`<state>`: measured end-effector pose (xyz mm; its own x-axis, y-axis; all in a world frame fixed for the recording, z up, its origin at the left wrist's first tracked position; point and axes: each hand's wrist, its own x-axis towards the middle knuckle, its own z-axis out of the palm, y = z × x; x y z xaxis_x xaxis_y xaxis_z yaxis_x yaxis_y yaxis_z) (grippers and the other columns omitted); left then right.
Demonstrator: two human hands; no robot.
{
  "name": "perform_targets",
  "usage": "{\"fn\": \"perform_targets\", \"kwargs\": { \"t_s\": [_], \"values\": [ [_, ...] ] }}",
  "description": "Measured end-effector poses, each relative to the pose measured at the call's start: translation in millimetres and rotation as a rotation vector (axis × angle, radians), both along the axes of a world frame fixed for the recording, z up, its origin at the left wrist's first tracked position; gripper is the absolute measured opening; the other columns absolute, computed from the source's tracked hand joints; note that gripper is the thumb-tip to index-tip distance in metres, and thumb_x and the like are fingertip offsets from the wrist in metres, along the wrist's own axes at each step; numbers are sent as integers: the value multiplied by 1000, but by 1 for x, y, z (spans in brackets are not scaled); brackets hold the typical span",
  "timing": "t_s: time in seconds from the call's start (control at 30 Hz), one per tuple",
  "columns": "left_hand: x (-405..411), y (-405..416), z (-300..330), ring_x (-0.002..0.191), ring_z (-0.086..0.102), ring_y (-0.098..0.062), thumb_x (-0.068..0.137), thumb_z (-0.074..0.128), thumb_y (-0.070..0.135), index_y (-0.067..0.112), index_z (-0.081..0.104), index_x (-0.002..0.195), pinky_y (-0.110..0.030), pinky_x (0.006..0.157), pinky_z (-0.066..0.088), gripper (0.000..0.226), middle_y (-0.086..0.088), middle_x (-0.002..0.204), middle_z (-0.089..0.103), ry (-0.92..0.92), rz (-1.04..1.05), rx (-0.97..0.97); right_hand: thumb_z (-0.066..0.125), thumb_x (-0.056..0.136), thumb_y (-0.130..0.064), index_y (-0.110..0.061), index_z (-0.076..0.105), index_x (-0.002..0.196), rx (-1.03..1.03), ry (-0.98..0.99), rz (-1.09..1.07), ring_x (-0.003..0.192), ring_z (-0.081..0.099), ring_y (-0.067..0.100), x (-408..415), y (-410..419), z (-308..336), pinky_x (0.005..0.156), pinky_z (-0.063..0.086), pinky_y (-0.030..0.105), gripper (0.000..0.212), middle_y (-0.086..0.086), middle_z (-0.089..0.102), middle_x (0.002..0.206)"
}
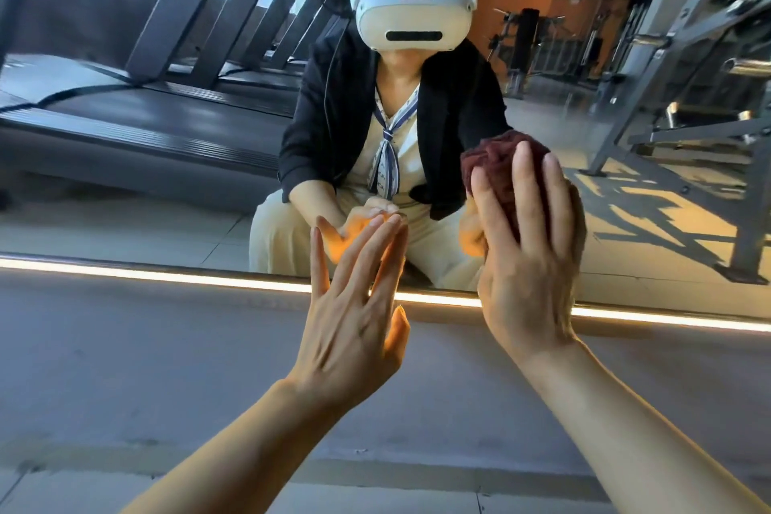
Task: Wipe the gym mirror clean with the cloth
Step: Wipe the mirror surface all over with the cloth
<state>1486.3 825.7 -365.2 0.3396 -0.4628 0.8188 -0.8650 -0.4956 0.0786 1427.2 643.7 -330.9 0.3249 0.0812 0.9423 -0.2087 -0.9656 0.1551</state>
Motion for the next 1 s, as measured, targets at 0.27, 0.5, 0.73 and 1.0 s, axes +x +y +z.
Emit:
{"fn": "perform_targets", "kwargs": {
  "t_s": [0.27,0.5,0.73,1.0],
  "values": [
    [-4,-7,6,154,11,-16,66,69,8,0,29,152,-66,118,14,95,-10,160,24,52,-7,-87,20,107,-10,-22,45,149,-225,179,25,143,35,30,4,24,-33,104,37,47,50,5,37,156],
    [2,2,60,153,16,-21,78,63,21,3,29,155,-51,124,-5,86,-9,164,23,-23,27,-65,45,104,-7,-20,44,151,-82,-44,-42,144,32,32,20,26,81,97,37,50,48,10,37,159],
    [12,24,134,153,15,-21,85,46,26,4,28,155,-48,124,-7,76,-8,164,23,-127,48,6,15,108,-7,-19,46,150,-241,98,-24,142,38,33,8,25,53,95,45,54,53,9,32,160],
    [27,28,200,150,25,-23,86,59,23,4,40,151,-53,124,-1,70,-9,159,35,-278,116,20,57,99,-11,-20,53,146,-82,-156,-53,141,40,31,44,51,206,94,34,50,48,8,41,157]
  ]
}}
